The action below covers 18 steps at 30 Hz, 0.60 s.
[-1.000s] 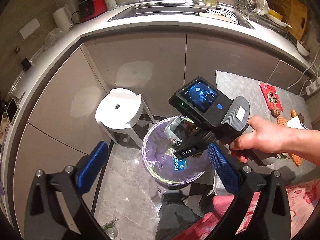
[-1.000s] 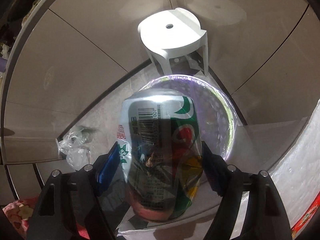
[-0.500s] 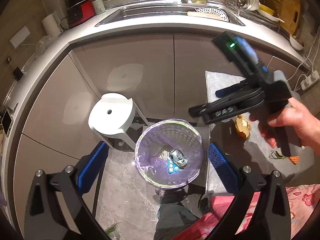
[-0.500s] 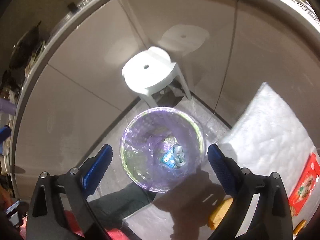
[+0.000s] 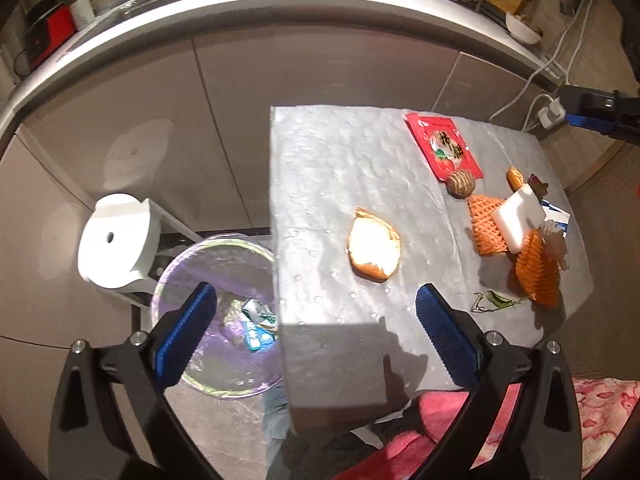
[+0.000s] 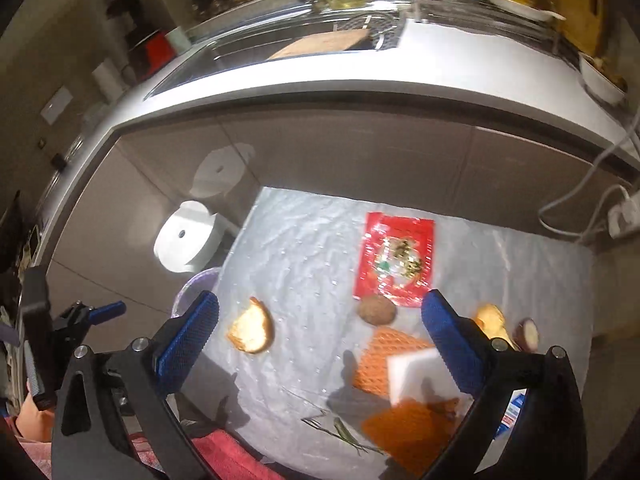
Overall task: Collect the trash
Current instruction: 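Grasp the bread crust with the left tool while the right tool grasps the taro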
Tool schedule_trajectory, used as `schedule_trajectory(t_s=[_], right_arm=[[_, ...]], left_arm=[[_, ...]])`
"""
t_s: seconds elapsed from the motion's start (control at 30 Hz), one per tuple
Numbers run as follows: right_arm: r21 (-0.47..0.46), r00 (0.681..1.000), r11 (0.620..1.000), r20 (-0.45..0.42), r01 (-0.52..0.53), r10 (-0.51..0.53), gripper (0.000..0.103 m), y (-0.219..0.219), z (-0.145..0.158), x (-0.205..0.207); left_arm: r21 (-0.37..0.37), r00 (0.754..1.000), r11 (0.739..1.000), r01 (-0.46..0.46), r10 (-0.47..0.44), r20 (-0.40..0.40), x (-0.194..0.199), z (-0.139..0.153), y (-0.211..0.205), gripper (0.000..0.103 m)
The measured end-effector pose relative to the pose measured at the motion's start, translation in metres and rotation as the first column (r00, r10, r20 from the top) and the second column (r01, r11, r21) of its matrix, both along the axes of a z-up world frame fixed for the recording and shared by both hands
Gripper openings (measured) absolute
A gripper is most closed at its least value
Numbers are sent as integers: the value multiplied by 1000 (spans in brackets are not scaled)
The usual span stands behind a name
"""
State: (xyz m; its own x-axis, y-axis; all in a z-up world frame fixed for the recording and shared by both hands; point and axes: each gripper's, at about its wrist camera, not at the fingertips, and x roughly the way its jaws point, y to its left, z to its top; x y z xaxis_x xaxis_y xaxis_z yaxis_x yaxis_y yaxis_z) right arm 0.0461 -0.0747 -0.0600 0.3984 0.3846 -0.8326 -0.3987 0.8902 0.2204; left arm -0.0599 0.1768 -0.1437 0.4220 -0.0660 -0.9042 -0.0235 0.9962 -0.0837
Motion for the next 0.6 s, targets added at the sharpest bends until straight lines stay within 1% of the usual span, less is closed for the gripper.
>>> schedule_trajectory(t_s=[0.17, 0.33, 0.47, 0.6], right_arm=[[-36, 994, 994, 10, 108, -108, 101, -54, -9, -10], [-47, 982, 981, -2, 191, -191, 101, -98, -17, -19], [-48, 973, 973, -16, 228, -229, 101, -124, -22, -23], [-56, 969, 968, -24, 246, -247, 101, -142, -25, -23]], left_arm=[[-12, 998, 999, 40, -41, -51, 32, -35, -31, 96], [3, 995, 998, 64, -63, -83, 61, -56, -57, 96], [38, 988, 998, 46, -40, -146, 76, -79, -65, 96], [41, 982, 999, 19, -10, -189, 80, -93, -67, 96]])
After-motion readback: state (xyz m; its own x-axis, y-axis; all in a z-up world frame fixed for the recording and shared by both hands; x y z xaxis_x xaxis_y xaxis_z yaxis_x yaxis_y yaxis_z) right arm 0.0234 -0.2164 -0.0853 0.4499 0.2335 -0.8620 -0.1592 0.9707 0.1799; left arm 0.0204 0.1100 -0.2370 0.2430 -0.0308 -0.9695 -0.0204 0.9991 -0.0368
